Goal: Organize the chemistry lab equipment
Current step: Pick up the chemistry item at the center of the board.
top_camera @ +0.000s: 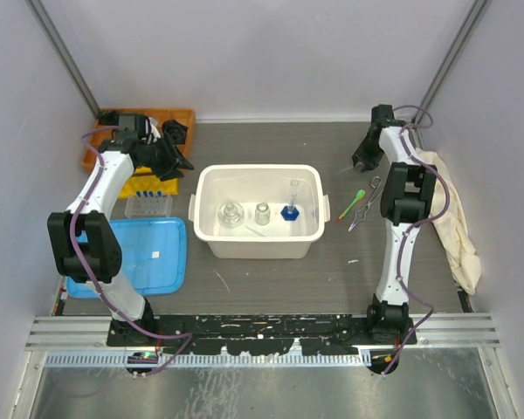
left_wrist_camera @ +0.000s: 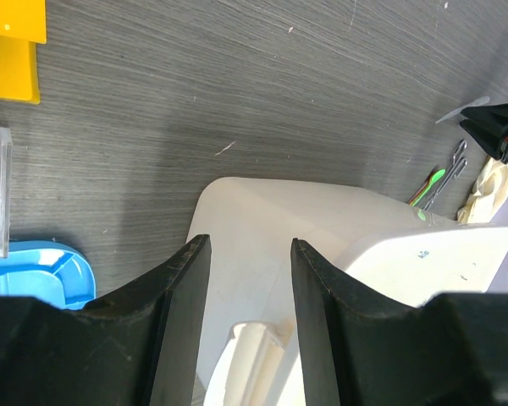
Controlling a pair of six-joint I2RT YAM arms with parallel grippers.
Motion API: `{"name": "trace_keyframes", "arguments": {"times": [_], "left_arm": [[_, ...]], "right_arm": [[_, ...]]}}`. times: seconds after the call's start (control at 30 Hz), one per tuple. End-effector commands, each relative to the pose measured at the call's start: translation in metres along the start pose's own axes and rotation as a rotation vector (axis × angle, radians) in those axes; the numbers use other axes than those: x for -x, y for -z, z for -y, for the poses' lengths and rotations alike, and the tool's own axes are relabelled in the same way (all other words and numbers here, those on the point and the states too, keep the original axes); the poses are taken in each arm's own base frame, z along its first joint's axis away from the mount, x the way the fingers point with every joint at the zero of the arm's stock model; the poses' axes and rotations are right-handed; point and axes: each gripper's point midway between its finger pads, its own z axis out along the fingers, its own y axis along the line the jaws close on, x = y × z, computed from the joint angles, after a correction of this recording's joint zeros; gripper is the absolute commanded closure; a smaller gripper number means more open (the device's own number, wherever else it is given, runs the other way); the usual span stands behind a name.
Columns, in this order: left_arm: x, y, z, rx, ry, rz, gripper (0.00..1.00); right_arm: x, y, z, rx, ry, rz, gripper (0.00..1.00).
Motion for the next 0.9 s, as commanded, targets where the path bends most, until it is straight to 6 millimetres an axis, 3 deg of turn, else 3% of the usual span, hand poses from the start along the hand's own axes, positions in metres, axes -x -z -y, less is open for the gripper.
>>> {"name": "trace_keyframes", "arguments": {"times": [0.0,0.2,0.5,0.57,0.87], "left_arm": [[0.008,0.016,0.010,-0.028,-0.034,0.053,0.56],[0.007,0.017,0.008,-0.020,-0.035,0.051,0.56],[0.008,0.015,0.008,-0.018,-0.038,0.046,0.56],[0.008,0.015,0.007,-0.017,-0.040,0.045,0.56],[0.005,0.012,0.005,-0.014,-0.036,0.029,0.55]], "right_arm": [[0.022,0.012,-0.022,0.040,0.024,0.083,0.61],[0.016,0.002,-0.030,0.040,0.036,0.069,0.62],[0.021,0.007,-0.038,0.050,0.040,0.087,0.63],[0.014,-0.004,-0.037,0.037,0.046,0.063,0.64],[-0.002,-0.013,-0.033,0.019,0.077,0.026,0.91]]}}
